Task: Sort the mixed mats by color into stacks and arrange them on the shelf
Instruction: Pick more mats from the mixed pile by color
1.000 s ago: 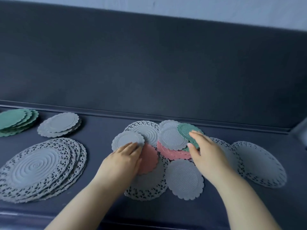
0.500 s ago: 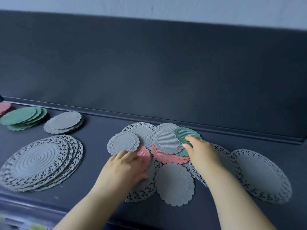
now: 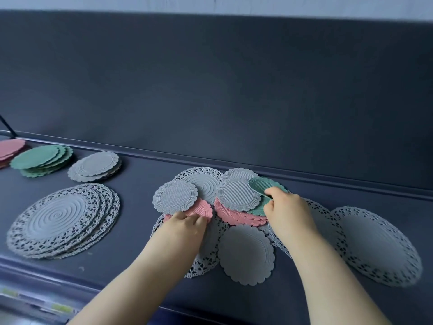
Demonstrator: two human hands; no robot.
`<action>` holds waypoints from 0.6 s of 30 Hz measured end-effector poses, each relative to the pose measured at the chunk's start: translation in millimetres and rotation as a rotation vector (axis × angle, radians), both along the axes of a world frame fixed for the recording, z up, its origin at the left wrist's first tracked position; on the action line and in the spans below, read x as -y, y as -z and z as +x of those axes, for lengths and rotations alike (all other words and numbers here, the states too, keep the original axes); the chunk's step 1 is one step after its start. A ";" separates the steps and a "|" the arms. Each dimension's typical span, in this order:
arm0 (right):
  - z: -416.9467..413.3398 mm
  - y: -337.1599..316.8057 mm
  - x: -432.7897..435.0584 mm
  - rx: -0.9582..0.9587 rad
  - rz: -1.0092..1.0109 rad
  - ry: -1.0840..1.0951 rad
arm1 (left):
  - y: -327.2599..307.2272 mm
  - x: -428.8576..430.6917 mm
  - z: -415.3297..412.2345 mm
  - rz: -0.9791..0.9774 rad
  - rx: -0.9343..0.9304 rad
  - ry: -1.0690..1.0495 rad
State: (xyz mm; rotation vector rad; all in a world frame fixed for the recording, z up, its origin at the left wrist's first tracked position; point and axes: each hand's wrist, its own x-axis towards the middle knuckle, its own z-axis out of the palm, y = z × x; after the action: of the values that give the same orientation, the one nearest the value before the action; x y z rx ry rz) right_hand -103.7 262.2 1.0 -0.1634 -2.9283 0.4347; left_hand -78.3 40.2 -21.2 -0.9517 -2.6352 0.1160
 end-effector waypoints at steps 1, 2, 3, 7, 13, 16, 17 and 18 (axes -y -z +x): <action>0.5 -0.1 -0.1 -0.007 -0.012 0.000 | -0.8 0.0 0.5 -0.001 0.009 -0.003; 1.5 -0.7 -0.2 -0.023 -0.038 0.000 | -0.7 0.8 0.4 0.015 0.011 -0.009; 3.2 -2.3 -0.4 -0.047 -0.076 0.005 | -1.9 2.6 0.9 0.042 0.025 -0.031; 11.4 -18.5 7.5 -0.206 -0.267 0.009 | -14.9 18.6 4.7 0.286 0.046 -0.101; 26.4 -43.6 60.6 -0.315 -0.285 -0.112 | -52.8 49.4 9.6 0.493 -0.029 0.098; 27.8 -46.3 96.4 -0.330 -0.323 -0.134 | -59.2 80.3 4.8 0.571 -0.077 0.202; 26.8 -45.1 110.4 -0.326 -0.333 -0.145 | -58.7 94.2 1.3 0.586 -0.090 0.218; 24.6 -42.8 124.8 -0.325 -0.348 -0.150 | -57.6 109.2 -2.7 0.599 -0.096 0.221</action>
State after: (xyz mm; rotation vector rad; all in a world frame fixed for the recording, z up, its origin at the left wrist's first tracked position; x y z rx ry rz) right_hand -79.1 137.4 43.8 0.0777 -2.5349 0.9009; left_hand -81.0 -69.0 36.4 -0.9706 -2.2404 -0.6256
